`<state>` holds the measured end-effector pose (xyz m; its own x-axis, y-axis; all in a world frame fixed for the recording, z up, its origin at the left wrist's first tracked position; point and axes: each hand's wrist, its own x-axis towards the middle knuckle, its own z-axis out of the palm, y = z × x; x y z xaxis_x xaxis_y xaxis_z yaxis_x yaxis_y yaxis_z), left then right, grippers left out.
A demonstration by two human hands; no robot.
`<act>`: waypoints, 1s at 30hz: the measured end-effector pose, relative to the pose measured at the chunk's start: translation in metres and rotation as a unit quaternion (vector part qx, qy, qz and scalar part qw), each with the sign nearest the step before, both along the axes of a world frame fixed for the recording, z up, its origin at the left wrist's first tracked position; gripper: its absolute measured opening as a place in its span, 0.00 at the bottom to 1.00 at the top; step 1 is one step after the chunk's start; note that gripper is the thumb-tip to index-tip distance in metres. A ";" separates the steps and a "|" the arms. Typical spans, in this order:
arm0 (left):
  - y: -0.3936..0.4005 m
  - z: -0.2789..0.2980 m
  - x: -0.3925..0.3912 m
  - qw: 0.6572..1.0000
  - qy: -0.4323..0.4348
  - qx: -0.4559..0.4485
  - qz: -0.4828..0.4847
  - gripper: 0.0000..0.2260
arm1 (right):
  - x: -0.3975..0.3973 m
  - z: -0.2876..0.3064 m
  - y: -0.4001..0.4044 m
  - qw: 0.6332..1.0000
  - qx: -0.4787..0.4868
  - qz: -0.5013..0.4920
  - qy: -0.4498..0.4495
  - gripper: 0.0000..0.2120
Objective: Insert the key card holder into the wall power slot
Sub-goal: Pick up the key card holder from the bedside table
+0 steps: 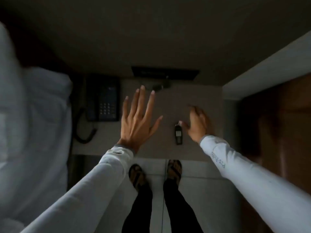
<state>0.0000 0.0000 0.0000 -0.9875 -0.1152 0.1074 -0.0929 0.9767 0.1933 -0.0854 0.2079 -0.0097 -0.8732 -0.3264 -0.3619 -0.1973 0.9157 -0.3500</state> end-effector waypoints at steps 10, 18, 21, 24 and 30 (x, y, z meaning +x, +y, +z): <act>0.024 -0.201 0.042 0.992 -0.129 0.005 -0.005 0.34 | 0.014 -0.145 0.017 0.990 -0.080 -0.105 -0.042 0.22; 0.025 -0.206 0.044 0.993 -0.114 -0.012 -0.003 0.34 | 0.005 -0.147 0.011 0.979 -0.126 -0.129 -0.098 0.13; 0.024 -0.200 0.042 0.994 -0.112 -0.005 -0.008 0.33 | 0.000 -0.146 0.010 0.966 -0.156 -0.161 -0.129 0.11; 0.022 -0.192 0.039 0.994 -0.109 0.004 -0.005 0.33 | -0.001 -0.146 0.009 0.929 -0.221 -0.241 -0.174 0.11; 0.018 -0.143 0.023 0.996 -0.078 0.003 -0.040 0.32 | 0.001 -0.108 0.014 0.892 -0.283 -0.312 -0.162 0.08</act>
<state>0.0230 0.0183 -0.1433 -0.9983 -0.0351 -0.0476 -0.0435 0.9811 0.1887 -0.0843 0.2218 -0.1178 -0.8282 -0.0228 -0.5600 0.4852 0.4708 -0.7368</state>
